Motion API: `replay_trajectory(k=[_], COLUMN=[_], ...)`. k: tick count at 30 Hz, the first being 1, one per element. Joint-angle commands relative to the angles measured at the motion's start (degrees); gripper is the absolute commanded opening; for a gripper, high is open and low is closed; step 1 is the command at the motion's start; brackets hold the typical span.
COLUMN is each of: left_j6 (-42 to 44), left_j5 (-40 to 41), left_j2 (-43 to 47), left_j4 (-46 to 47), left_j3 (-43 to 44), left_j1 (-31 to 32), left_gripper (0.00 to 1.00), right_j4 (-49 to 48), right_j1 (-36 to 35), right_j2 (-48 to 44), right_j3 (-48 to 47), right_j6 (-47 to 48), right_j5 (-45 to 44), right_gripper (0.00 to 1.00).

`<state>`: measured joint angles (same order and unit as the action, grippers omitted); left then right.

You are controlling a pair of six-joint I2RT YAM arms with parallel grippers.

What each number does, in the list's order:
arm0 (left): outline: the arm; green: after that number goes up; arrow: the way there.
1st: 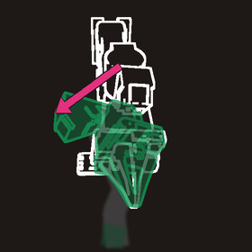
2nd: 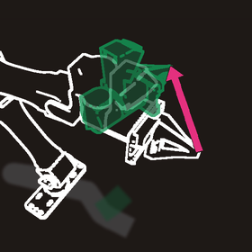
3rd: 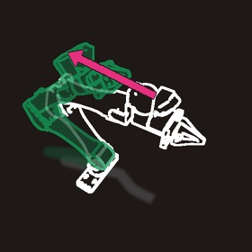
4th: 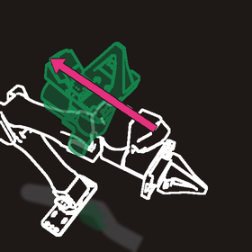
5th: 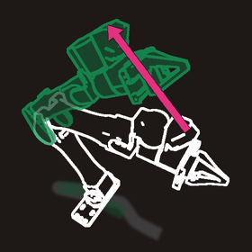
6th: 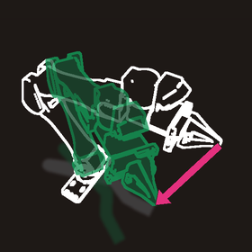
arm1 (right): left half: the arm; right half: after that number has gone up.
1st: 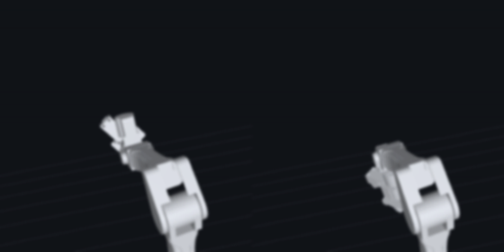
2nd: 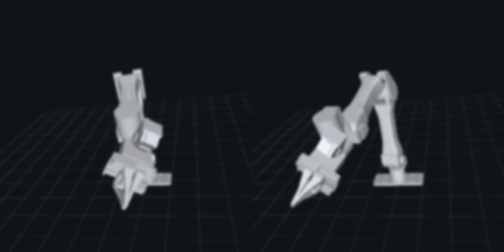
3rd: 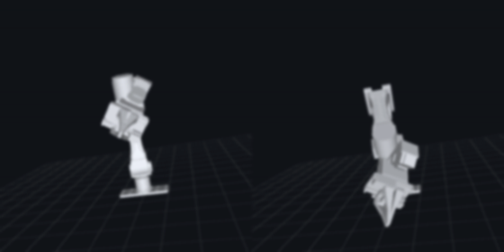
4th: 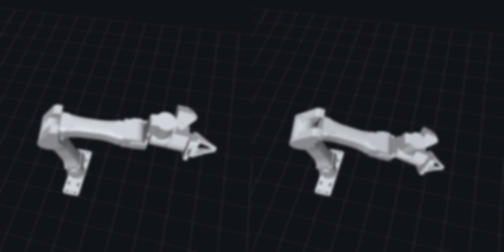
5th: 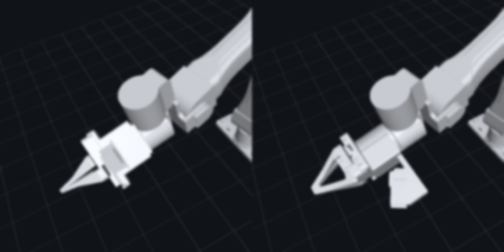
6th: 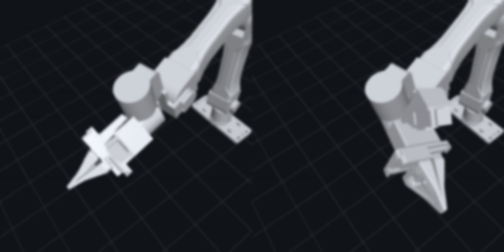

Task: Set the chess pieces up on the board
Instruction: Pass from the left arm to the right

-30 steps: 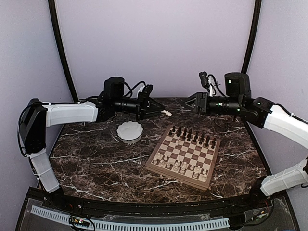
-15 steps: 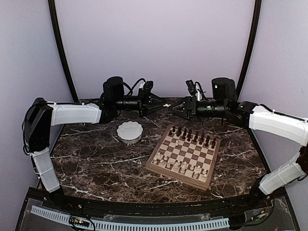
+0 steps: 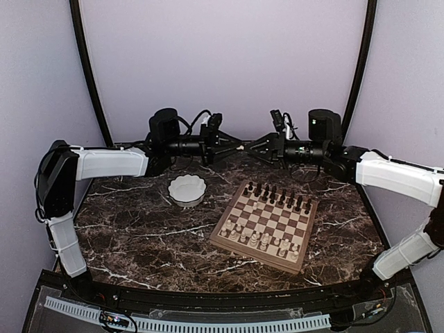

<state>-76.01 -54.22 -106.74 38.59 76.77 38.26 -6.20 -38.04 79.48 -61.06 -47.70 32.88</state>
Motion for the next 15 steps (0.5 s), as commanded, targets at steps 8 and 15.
replay_trajectory(k=[8,15], left_j6=[-1.86,-2.02], left_j5=[-1.43,-1.42], left_j2=[-0.99,-1.17], left_j4=[3.73,4.03], left_j3=[1.75,2.14], left_j1=[-0.07,-0.05], left_gripper=[0.08,0.08], right_j4=[-7.77,-6.37], right_j1=[2.13,2.11], right_j2=[0.21,1.32], right_j3=[1.17,0.51], right_j6=[-3.31,-3.01], right_j5=[3.03,3.45], right_gripper=[0.25,0.31])
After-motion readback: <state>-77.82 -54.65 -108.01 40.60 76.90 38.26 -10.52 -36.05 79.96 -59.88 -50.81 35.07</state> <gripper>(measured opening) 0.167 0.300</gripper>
